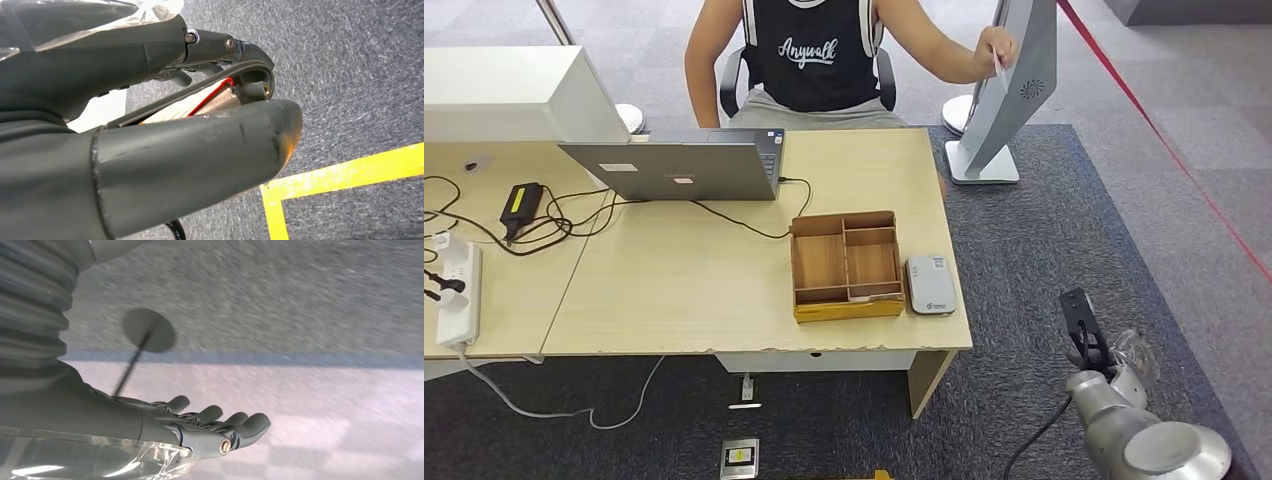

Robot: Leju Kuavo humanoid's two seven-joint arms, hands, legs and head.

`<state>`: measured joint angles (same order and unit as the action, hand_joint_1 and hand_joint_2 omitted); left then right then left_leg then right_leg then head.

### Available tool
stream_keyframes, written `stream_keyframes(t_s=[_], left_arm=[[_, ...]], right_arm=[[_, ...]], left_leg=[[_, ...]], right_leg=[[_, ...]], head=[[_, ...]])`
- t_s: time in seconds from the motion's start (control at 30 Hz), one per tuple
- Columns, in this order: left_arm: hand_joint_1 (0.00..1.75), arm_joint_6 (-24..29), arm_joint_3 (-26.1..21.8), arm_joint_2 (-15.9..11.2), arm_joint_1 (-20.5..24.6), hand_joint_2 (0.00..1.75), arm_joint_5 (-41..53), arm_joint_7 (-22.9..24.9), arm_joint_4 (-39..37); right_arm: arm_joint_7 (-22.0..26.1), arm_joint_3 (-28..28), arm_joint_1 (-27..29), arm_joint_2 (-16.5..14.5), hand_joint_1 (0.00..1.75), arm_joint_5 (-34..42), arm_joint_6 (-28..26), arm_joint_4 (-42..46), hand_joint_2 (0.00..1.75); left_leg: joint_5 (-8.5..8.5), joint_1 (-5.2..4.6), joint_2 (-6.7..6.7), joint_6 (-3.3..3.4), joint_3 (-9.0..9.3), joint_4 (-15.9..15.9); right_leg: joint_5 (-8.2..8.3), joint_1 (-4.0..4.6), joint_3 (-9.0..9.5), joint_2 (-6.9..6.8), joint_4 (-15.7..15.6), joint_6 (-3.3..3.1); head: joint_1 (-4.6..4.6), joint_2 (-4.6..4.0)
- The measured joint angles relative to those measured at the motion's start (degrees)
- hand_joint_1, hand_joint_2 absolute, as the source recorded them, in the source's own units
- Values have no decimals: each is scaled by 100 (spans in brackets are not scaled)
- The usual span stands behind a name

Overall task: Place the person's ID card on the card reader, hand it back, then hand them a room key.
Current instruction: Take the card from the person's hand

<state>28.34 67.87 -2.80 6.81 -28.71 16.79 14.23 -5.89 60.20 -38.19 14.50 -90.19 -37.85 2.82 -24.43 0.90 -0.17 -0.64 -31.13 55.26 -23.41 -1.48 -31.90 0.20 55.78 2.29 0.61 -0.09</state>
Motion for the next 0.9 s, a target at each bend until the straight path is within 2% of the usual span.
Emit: stream_keyframes(t_s=[0.23, 0.3, 0.37, 0.43, 0.47, 0.5, 0.57, 0.63, 0.73, 0.83, 0.9], left_arm=[[0, 68, -2, 43, 11, 0, -47, -10, 2], [0, 93, -1, 54, 13, 0, -39, -13, 2], [0, 112, -2, 59, 18, 0, -40, -13, 2], [0, 120, -2, 60, -2, 0, -39, -13, 2], [0, 124, -2, 57, -26, 0, -40, -11, 1], [0, 128, -1, 52, -52, 0, -39, -9, 0], [0, 138, -1, 31, -66, 0, -23, -16, -4], [0, 145, 0, 11, -23, 0, 6, -47, -7], [0, 147, 1, 13, 55, 0, 37, -99, 0], [0, 147, 2, 25, 53, 0, 46, -147, 16], [0, 145, 3, 28, 29, 0, 49, -172, 19]], right_arm=[[931, -443, -817, -265, 0, 4, -146, 58, 175], [920, -674, -918, -428, 0, 278, 235, 341, 175], [375, -1127, -665, -542, 0, 1149, 1211, 1123, 175], [-766, -1871, -210, -442, 0, 2459, 2067, 2222, 175], [-1369, -2355, -55, -322, 0, 3091, 2177, 2744, 175], [-1840, -2823, 20, -183, 0, 3570, 2096, 3160, 175], [-2452, -3920, -16, 74, 0, 4229, 1646, 3936, 175], [-2779, -5039, -120, 267, 0, 4558, 1302, 4638, 175], [-2954, -6490, -218, 454, 0, 4698, 1142, 5453, 175], [-2927, -7640, -309, 541, 0, 4752, 1043, 6005, 175], [-2859, -8190, -399, 554, 0, 4792, 943, 6208, 175]], left_leg=[[13, 0, 1, -1, -2, 0], [16, 4, -3, -2, 7, 3], [13, 5, -25, 5, 23, 10], [15, -8, -64, 17, 6, 14], [18, -27, -59, 21, -18, 14], [20, -41, -29, 23, -42, 14], [18, -66, 76, 24, -82, 11], [12, -68, 146, 25, -88, 8], [11, -61, 133, 26, -85, 4], [38, -51, 64, 26, -104, 4], [53, -41, 25, 22, -119, 5]], right_leg=[[7, 0, -9, 0, 4, 0], [7, 4, -8, -2, -1, 1], [-3, 5, 13, -25, -10, 9], [-10, -15, 18, -65, -4, 24], [-2, -33, -6, -60, 9, 29], [12, -50, -43, -28, 22, 30], [44, -71, -113, 77, 39, 32], [56, -73, -127, 145, 37, 34], [45, -63, -98, 136, 31, 32], [38, -51, -94, 64, 31, 31], [40, -42, -96, 31, 31, 28]], head=[[-1, 1], [-4, 0], [-15, 0], [-1, 1], [18, 1], [37, 1], [46, 1], [34, 0], [21, 0], [12, 1], [13, 2]])
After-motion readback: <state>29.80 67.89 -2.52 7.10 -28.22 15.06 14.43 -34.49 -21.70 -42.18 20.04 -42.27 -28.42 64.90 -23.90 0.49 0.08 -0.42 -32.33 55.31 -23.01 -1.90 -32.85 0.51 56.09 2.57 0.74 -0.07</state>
